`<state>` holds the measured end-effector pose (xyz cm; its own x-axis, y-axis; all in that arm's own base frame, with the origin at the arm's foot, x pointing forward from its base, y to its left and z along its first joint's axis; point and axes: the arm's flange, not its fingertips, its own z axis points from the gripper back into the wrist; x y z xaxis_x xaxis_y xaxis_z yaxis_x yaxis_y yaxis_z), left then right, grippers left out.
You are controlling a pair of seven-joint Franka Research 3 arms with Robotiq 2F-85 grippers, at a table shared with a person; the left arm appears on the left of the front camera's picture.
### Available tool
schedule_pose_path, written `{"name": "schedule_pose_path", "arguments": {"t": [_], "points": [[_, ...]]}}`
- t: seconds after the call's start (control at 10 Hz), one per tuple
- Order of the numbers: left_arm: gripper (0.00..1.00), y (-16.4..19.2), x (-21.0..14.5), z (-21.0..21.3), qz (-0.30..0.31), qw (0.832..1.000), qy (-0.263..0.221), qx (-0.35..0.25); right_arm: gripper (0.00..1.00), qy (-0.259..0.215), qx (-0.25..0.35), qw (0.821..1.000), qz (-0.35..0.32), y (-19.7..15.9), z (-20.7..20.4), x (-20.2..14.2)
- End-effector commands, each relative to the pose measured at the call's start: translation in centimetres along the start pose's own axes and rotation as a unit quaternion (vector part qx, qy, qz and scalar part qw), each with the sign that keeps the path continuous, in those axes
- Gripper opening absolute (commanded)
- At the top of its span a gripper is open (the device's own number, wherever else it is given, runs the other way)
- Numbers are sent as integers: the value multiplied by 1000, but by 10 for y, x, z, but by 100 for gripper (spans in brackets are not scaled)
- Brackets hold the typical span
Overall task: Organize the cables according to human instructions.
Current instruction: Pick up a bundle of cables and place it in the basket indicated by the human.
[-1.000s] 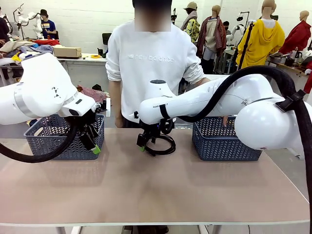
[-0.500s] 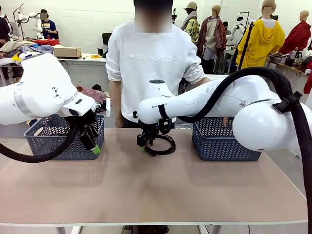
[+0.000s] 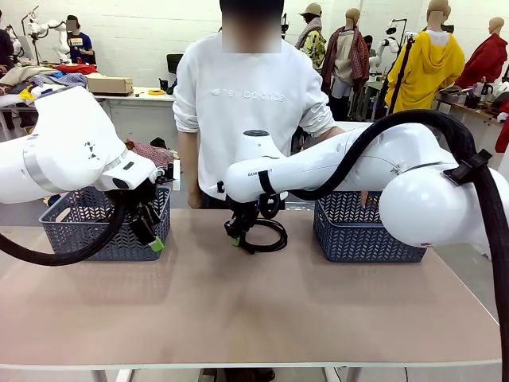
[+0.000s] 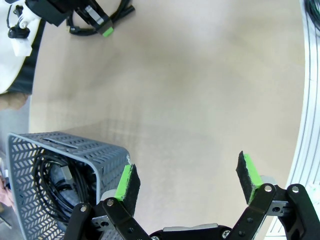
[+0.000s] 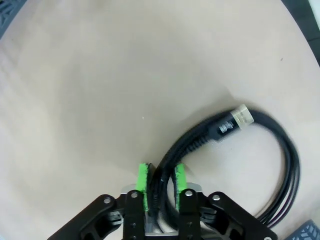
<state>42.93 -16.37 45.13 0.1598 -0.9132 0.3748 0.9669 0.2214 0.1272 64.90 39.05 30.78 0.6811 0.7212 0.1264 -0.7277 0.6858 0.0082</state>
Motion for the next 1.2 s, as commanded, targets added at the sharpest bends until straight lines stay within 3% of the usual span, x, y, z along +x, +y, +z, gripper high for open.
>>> {"name": "schedule_pose_path", "arguments": {"t": [0.0,0.1,0.2,0.5,0.7,1.1], "points": [[100,2,-1,3,-3,1000,3,0,0,0,-8,1000,-12,1,2,8],[100,2,-1,3,-3,1000,3,0,14,0,-7,1000,-11,2,3,8],[100,2,-1,3,-3,1000,3,0,0,0,-1,1000,-10,3,5,7],[100,2,-1,3,-3,1000,3,0,0,-22,15,1000,5,1,37,-6],[100,2,-1,3,-3,1000,3,0,0,-37,13,996,79,-3,78,-25],[100,2,-1,3,-3,1000,3,0,0,-11,32,954,298,-37,161,-78]]}}
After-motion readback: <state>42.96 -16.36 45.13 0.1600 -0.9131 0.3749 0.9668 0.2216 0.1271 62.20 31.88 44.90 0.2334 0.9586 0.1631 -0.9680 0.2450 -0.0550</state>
